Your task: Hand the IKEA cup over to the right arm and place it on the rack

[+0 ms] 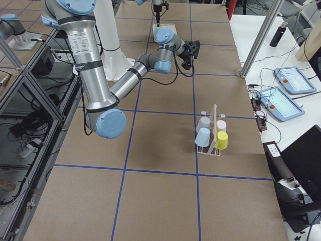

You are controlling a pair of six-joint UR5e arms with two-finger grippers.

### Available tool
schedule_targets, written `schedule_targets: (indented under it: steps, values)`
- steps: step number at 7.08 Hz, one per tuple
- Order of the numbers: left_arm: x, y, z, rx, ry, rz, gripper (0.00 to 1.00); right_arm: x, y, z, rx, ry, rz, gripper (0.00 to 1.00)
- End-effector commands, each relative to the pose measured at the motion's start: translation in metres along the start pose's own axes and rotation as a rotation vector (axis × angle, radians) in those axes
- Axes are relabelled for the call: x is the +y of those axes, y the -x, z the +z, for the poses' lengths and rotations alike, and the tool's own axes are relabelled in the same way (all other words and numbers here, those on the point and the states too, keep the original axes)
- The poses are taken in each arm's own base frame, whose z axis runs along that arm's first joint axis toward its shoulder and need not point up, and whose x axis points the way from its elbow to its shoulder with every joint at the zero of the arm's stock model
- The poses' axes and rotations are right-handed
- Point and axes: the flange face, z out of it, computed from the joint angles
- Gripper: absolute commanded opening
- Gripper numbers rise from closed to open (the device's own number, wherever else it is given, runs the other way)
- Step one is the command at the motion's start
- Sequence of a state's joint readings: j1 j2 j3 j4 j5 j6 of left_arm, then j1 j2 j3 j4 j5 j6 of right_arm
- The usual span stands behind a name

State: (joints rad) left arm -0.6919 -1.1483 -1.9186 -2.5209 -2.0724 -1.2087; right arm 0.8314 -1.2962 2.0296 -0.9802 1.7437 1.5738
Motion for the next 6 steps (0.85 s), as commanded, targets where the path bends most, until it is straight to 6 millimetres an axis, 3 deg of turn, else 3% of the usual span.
schedule_targets:
  steps: [1, 2, 4, 5, 6]
  values:
    - [-0.001, -0.002, 0.001, 0.0, 0.0, 0.001, 0.08, 0.0, 0.0, 0.0, 0.0, -0.001, 0.0, 1.0]
    - [0.0, 0.002, -0.001, -0.005, -0.002, -0.004, 0.0, 0.0, 0.0, -0.001, -0.001, 0.0, 0.0, 1.0]
    - [-0.002, 0.008, -0.012, -0.01, -0.016, -0.031, 0.0, 0.0, 0.001, -0.001, -0.003, -0.001, 0.001, 1.0]
    - [-0.006, 0.018, -0.033, -0.013, -0.055, -0.065, 0.0, 0.0, 0.002, -0.002, -0.006, -0.001, 0.001, 1.0]
    - [-0.027, 0.024, -0.061, -0.02, -0.131, -0.127, 0.0, 0.0, 0.002, -0.003, -0.007, -0.001, 0.002, 1.0]
